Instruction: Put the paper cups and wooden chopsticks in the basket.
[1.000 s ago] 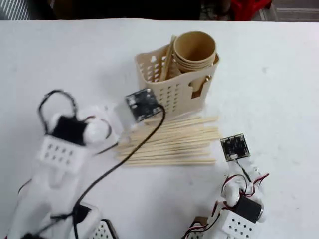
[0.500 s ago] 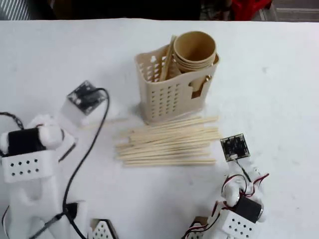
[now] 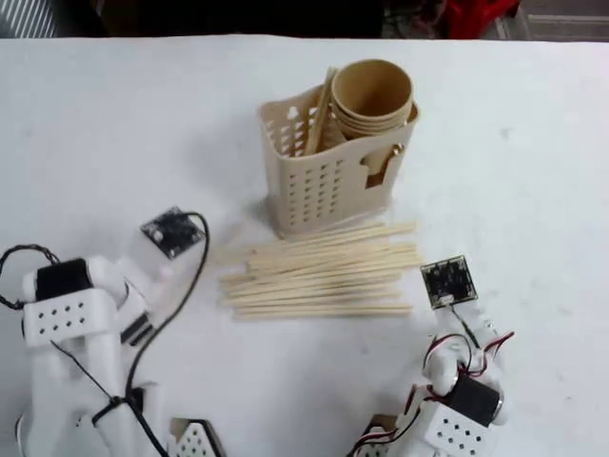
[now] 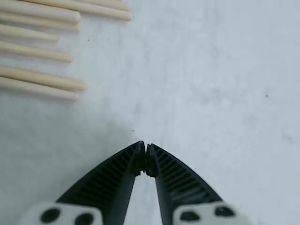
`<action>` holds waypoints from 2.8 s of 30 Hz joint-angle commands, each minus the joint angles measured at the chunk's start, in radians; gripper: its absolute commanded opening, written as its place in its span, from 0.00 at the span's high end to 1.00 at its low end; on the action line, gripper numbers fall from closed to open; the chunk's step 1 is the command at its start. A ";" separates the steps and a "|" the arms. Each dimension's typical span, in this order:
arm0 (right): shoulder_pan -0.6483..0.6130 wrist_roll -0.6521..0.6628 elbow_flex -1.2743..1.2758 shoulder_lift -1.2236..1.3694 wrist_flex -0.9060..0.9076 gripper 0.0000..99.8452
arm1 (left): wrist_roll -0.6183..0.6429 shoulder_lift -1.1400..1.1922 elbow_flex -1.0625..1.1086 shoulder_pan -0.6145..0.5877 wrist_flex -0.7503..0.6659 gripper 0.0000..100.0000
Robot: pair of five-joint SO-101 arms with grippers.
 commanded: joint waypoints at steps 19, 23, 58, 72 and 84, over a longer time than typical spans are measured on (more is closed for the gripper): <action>-0.008 0.012 0.006 -0.012 0.004 0.98 | 0.466 0.315 -0.152 0.472 -0.351 0.85; -0.008 0.012 0.006 -0.012 0.004 0.98 | 0.407 0.476 -0.218 0.409 -0.381 0.86; -0.007 0.012 0.006 -0.010 0.004 0.98 | 0.413 0.960 -0.661 0.196 -0.204 0.98; -0.010 0.012 0.006 -0.010 0.004 0.98 | 0.697 0.205 -0.991 0.343 0.049 0.98; -0.012 0.012 0.006 -0.010 0.004 0.98 | 0.944 0.180 -1.005 0.745 -0.505 0.98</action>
